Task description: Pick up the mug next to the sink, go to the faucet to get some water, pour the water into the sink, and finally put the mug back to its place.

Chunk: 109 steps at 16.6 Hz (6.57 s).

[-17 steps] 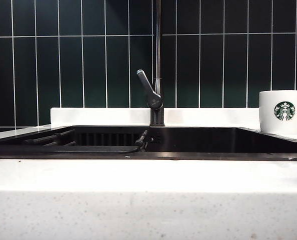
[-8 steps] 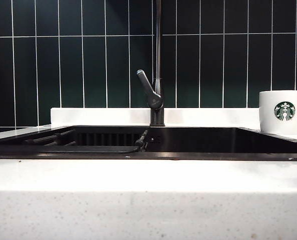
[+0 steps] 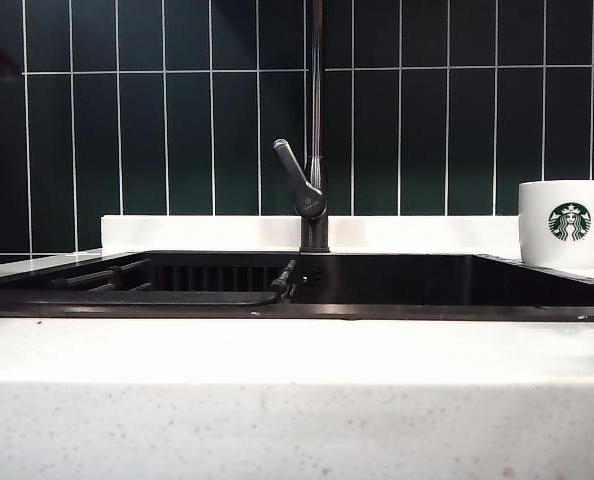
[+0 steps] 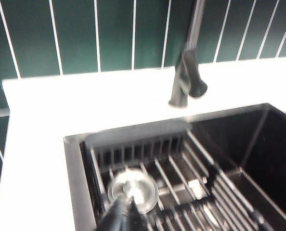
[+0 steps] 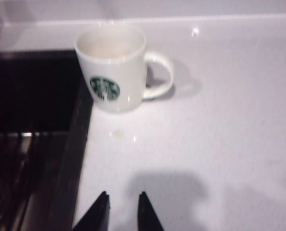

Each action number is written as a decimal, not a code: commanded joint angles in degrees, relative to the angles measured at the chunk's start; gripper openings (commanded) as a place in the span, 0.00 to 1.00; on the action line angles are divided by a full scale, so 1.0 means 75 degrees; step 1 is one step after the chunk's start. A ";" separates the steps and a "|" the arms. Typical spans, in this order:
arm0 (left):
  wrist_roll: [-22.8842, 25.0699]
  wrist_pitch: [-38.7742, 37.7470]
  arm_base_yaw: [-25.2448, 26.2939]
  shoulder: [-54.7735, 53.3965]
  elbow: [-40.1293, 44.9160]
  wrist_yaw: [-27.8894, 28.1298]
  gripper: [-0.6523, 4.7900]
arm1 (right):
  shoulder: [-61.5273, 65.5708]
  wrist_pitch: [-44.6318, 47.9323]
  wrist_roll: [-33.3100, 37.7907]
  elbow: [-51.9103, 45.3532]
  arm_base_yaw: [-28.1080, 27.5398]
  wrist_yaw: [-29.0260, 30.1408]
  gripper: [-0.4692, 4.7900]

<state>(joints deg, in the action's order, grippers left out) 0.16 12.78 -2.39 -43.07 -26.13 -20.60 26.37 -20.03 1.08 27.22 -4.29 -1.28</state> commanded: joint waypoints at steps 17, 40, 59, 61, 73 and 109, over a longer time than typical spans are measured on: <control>-0.0277 0.1545 -0.0119 -0.3520 -0.1381 -0.1172 0.35 | 0.2515 0.2847 -0.0009 0.0332 -0.0038 -0.0720 0.44; 0.0050 0.3229 -0.0901 -0.6586 -0.3643 -0.1227 0.41 | 0.7746 0.8682 -0.0565 0.0318 -0.0271 -0.0877 0.50; 0.0032 0.3223 -0.0901 -0.6586 -0.3643 -0.1431 0.41 | 0.8932 0.9127 -0.0577 0.0711 -0.0854 -0.0175 0.51; 0.0032 0.3220 -0.0909 -0.6586 -0.3643 -0.1428 0.41 | 0.9186 0.9139 -0.0568 0.1020 -0.0848 0.0076 0.51; 0.0038 0.2955 -0.0912 -0.6586 -0.3640 -0.1431 0.41 | 0.9836 0.9104 -0.0557 0.1906 -0.0863 0.0402 0.48; 0.0090 0.1851 -0.1087 -0.9308 -0.7586 -0.2428 0.42 | 0.8195 0.4610 0.0137 0.5458 0.2524 0.1227 0.09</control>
<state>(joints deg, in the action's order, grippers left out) 0.40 25.87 -10.46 -112.29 -81.95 -38.41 87.74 12.29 0.62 67.02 14.35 7.60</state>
